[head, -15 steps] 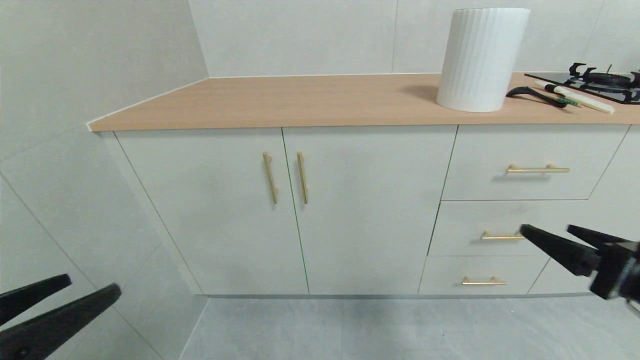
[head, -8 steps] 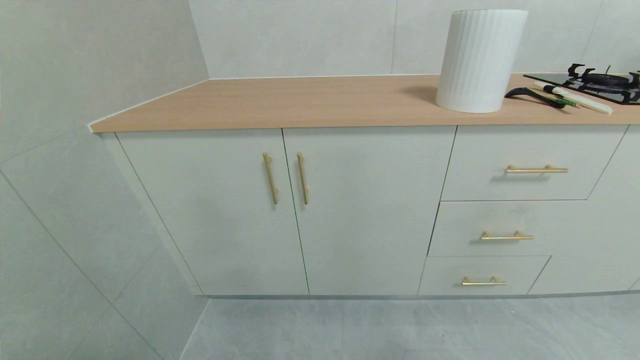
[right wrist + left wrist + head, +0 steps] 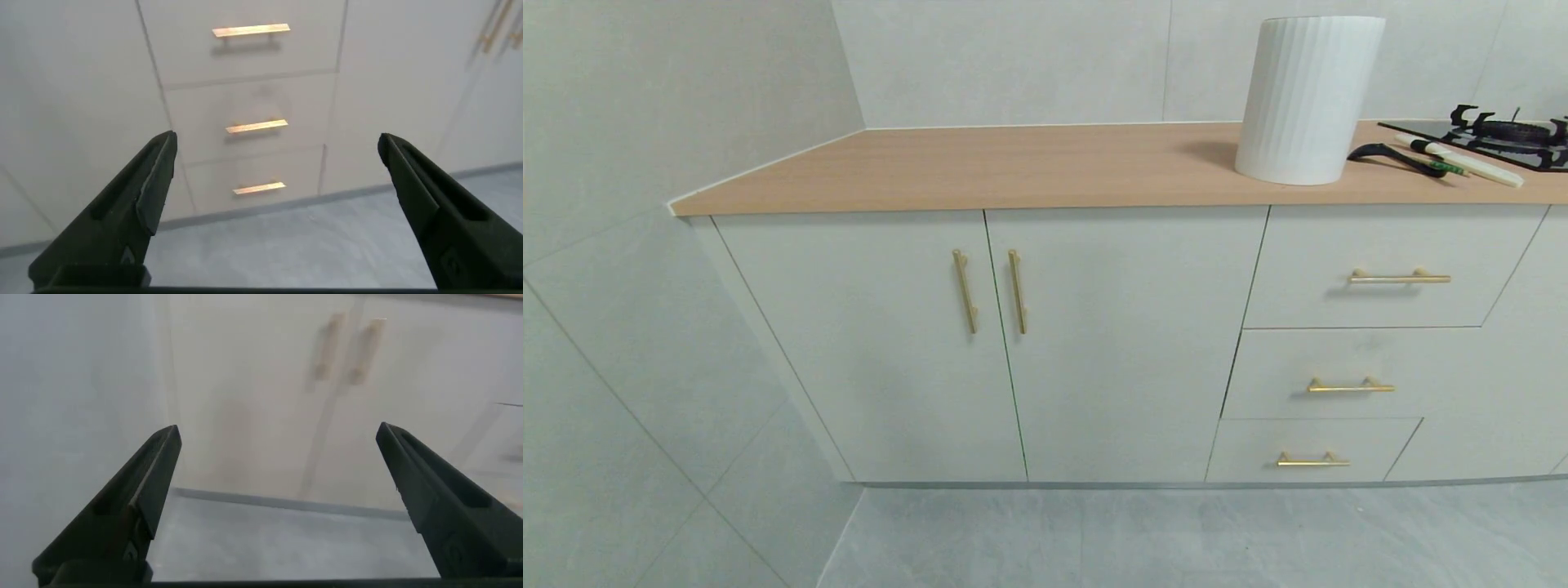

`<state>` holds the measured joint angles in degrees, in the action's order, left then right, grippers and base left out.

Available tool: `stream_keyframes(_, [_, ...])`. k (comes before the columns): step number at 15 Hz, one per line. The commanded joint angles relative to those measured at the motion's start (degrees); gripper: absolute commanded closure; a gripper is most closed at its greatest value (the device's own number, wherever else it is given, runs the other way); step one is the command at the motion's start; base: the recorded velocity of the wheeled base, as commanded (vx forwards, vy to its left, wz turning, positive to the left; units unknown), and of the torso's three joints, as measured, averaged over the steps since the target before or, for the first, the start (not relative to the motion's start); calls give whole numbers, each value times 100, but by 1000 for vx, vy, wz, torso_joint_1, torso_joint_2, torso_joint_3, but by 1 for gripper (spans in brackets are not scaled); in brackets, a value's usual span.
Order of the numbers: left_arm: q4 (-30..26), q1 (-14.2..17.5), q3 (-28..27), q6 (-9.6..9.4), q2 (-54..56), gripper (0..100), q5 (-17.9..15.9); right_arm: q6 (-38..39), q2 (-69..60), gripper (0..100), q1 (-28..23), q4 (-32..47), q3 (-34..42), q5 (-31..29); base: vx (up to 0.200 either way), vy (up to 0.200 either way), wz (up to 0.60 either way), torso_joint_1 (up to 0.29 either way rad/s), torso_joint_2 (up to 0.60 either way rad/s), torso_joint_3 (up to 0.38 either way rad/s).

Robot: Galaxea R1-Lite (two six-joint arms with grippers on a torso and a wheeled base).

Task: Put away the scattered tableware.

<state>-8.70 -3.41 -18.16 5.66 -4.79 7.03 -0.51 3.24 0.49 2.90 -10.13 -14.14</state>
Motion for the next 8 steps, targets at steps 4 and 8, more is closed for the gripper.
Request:
stream_keyframes(4, [826, 376, 1641, -741, 470, 0, 35, -10, -324, 0, -66, -633, 1013, 342, 0, 0, 0, 0, 0, 0])
stream_keyframes(8, [1037, 376, 1816, -750, 470, 0, -369, -195, -324, 0, -58, -580, 1013, 1405, 0, 0, 0, 0, 0, 0])
